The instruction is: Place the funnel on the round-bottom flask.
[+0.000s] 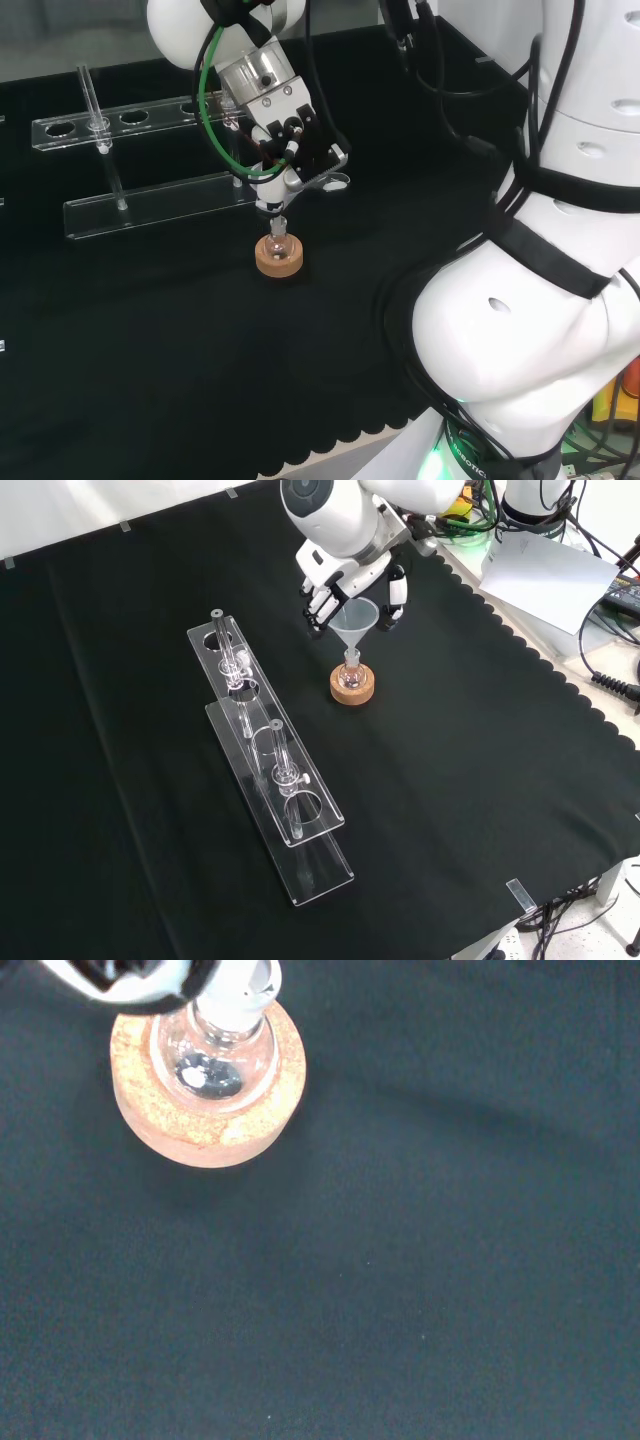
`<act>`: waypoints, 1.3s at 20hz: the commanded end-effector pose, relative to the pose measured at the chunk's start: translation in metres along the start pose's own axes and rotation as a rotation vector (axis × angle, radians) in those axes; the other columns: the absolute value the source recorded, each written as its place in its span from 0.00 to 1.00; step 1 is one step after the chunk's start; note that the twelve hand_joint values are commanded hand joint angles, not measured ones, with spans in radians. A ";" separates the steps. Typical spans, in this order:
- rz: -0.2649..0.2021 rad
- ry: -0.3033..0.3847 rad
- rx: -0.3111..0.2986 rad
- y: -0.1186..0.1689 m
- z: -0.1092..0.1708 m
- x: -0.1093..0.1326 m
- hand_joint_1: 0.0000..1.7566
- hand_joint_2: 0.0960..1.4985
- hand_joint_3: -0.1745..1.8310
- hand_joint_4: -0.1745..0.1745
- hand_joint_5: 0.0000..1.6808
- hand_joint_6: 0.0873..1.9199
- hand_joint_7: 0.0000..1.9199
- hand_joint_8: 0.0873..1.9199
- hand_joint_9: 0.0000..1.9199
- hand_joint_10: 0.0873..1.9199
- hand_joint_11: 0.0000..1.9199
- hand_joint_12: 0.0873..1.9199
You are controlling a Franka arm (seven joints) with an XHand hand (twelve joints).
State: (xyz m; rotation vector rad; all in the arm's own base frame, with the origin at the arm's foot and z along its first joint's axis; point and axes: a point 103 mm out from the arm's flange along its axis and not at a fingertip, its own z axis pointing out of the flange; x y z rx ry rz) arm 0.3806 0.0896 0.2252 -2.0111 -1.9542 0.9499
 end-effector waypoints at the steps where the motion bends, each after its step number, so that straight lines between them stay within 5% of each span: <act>1: -0.006 -0.007 0.012 -0.003 0.000 0.003 0.45 0.38 0.42 0.28 0.20 0.04 0.16 0.36 0.36 0.29 0.26 0.66; 9: -0.011 -0.008 0.074 -0.006 -0.002 0.005 0.41 0.36 0.37 0.28 0.15 0.00 0.03 0.34 0.24 0.33 0.16 0.69; 15: -0.005 -0.001 0.075 -0.011 -0.003 0.002 0.36 0.38 0.30 0.29 0.08 0.00 0.00 0.16 0.11 0.37 0.06 0.73; 20: -0.001 0.000 -0.027 -0.024 -0.015 -0.007 0.35 0.39 0.27 0.29 0.08 0.00 0.00 0.15 0.09 0.38 0.05 0.74; 26: 0.005 0.051 -0.122 -0.035 -0.033 -0.029 0.35 0.41 0.25 0.29 0.13 0.00 0.03 0.29 0.16 0.37 0.07 0.74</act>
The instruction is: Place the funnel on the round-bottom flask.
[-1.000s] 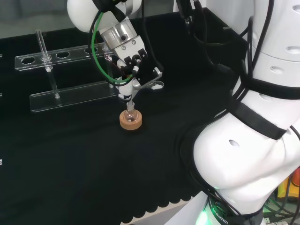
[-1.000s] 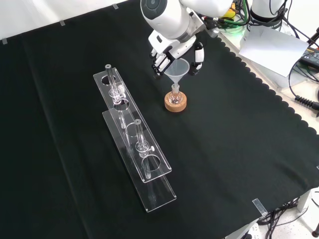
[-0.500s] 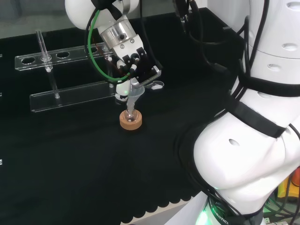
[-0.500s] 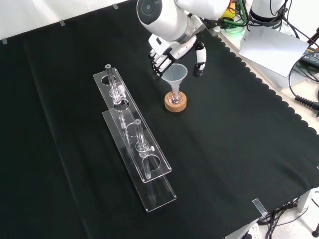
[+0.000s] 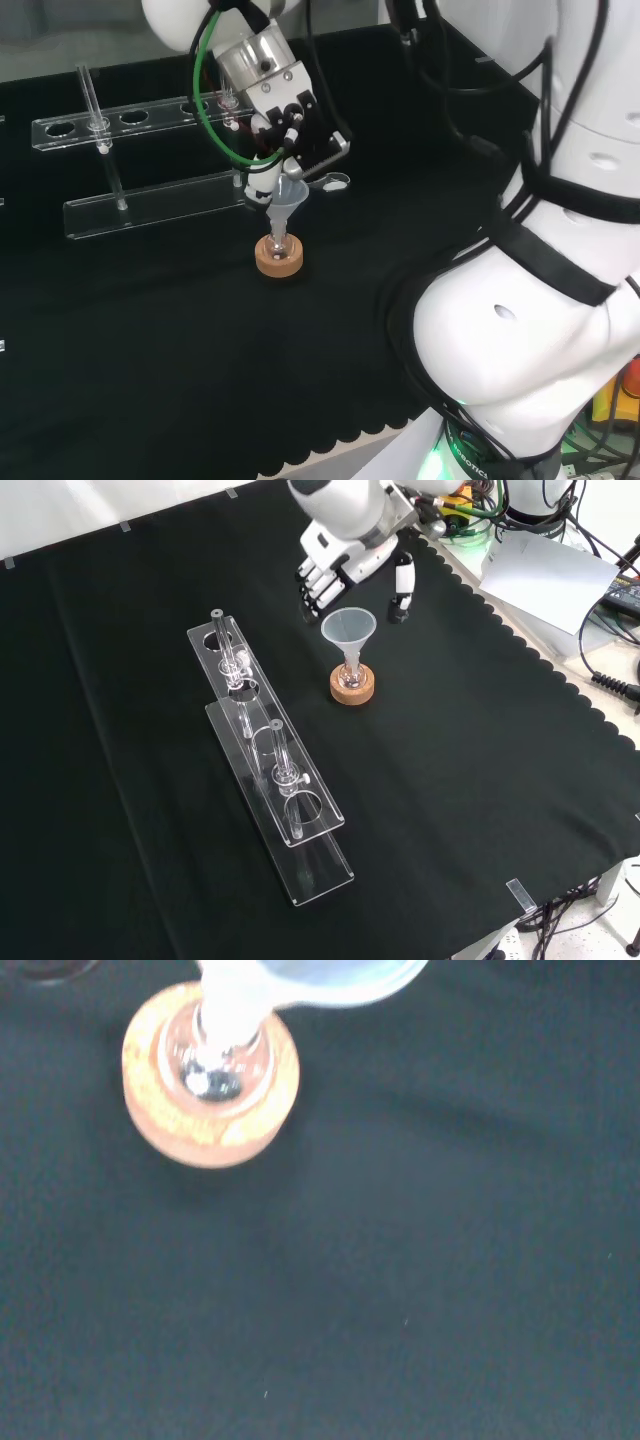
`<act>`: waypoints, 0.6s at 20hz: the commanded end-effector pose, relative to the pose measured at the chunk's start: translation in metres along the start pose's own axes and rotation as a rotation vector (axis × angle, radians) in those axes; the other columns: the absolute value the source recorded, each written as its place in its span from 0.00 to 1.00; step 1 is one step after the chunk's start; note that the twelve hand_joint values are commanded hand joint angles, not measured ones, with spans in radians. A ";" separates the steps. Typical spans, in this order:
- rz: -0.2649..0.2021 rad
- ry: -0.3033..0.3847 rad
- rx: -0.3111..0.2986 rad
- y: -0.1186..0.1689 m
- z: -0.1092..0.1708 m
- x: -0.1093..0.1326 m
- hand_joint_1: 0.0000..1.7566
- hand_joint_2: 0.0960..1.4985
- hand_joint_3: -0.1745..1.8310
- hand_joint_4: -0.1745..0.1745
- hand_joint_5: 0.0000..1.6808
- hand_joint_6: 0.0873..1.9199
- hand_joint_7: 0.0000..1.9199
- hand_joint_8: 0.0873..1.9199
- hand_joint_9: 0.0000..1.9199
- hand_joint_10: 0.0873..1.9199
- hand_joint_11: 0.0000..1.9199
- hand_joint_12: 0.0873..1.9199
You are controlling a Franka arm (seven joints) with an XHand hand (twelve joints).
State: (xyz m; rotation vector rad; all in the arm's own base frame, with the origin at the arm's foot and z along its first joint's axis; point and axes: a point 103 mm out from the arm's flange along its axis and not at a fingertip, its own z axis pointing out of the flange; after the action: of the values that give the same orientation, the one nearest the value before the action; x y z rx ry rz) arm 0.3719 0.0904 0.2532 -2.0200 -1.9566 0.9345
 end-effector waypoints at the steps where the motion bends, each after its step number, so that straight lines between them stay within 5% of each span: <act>1: 0.002 0.063 -0.126 -0.013 -0.018 -0.027 0.35 0.41 0.25 0.29 0.15 0.00 0.04 0.30 0.18 0.36 0.09 0.73; 12: -0.013 0.145 -0.162 0.008 -0.017 -0.086 0.37 0.43 0.26 0.29 0.21 0.00 0.10 0.33 0.26 0.32 0.15 0.71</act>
State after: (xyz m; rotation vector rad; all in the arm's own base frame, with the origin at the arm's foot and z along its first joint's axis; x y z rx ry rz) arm 0.3835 0.0399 0.2914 -2.0937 -2.0146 0.6846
